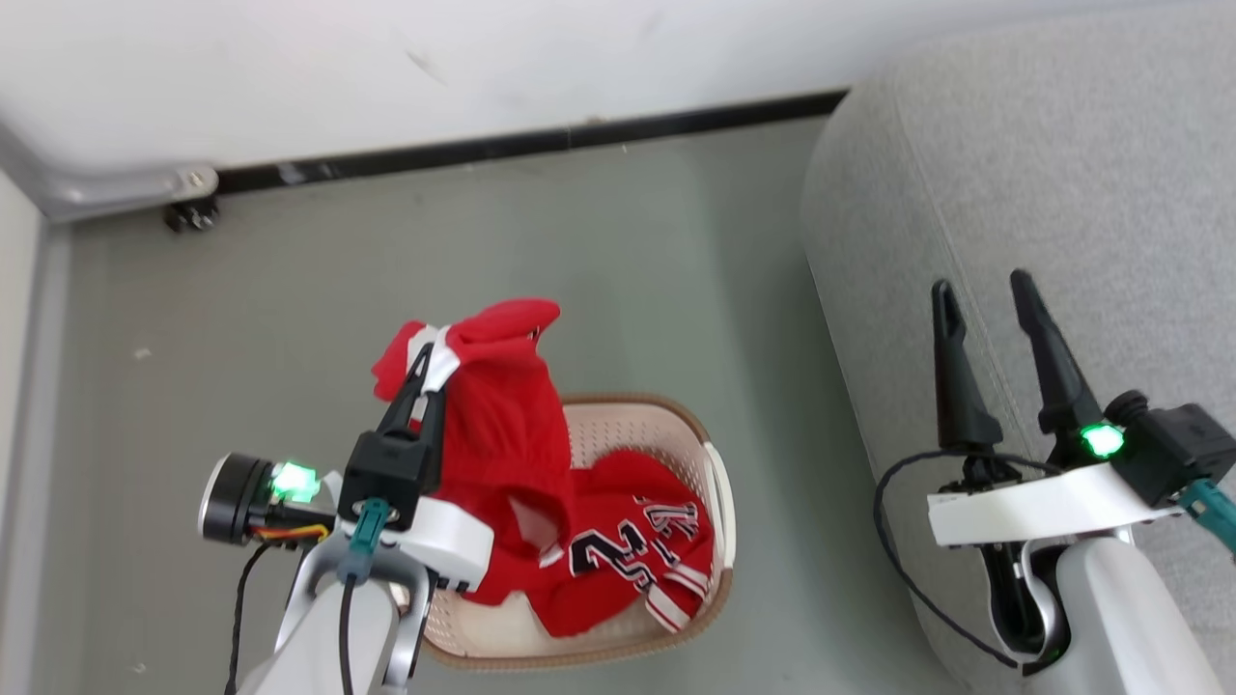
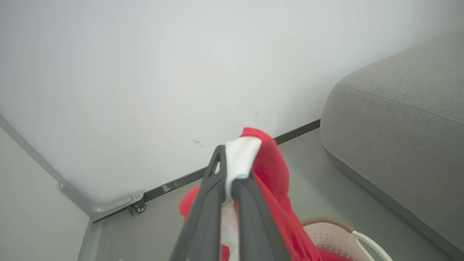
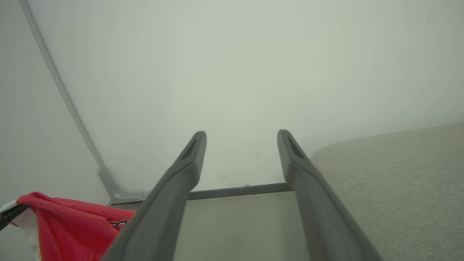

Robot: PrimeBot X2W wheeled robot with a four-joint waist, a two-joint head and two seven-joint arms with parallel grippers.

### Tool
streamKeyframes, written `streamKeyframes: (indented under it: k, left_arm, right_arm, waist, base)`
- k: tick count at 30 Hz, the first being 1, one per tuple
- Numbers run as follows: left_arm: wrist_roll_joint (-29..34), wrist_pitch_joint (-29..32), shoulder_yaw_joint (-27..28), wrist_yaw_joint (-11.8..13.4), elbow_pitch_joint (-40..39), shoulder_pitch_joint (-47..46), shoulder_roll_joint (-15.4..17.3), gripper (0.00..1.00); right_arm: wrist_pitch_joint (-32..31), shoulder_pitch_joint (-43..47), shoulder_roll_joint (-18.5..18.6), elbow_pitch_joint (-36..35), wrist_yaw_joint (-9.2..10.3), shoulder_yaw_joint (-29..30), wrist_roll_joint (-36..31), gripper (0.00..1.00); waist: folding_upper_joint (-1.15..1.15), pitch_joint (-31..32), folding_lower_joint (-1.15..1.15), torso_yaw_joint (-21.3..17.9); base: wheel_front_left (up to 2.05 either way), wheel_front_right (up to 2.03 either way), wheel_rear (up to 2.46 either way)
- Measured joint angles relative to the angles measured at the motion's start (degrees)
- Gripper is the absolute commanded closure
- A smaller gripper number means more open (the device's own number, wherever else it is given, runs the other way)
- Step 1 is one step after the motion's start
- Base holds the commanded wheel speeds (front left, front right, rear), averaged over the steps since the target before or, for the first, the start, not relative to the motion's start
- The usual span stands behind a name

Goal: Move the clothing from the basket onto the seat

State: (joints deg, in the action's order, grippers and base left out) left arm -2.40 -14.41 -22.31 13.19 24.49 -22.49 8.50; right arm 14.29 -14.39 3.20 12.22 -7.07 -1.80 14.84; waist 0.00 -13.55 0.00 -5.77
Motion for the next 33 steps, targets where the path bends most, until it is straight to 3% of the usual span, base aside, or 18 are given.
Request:
streamKeyframes:
  k: [13, 23, 33]
  left_arm:
    - [-1.0, 0.0, 0.3, 0.2, -4.4, 5.3, 1.0, 1.0]
    - [-1.0, 0.0, -1.7, -1.7, -8.5, 6.0, 1.2, 1.0]
    - [-0.4, 0.0, -3.3, -3.5, -11.8, 6.0, 1.9, 1.0]
  right_arm:
    - [0.0, 4.9, 1.5, 2.5, 0.0, -4.1, -0.7, 0.0]
    - [-1.6, 6.1, 4.2, 3.3, 0.0, -17.5, -0.4, 0.0]
    - [-6.7, 6.1, 10.4, 2.8, -0.01, -30.9, 2.7, 0.0]
  waist:
    - [0.0, 8.1, 0.0, 2.8]
    - [0.0, 13.0, 0.0, 4.6]
    - [0.0, 16.3, 0.0, 6.0]
  base:
    - [0.0, 0.0, 0.0]
    - [0.0, 0.0, 0.0]
    - [0.0, 0.0, 0.0]
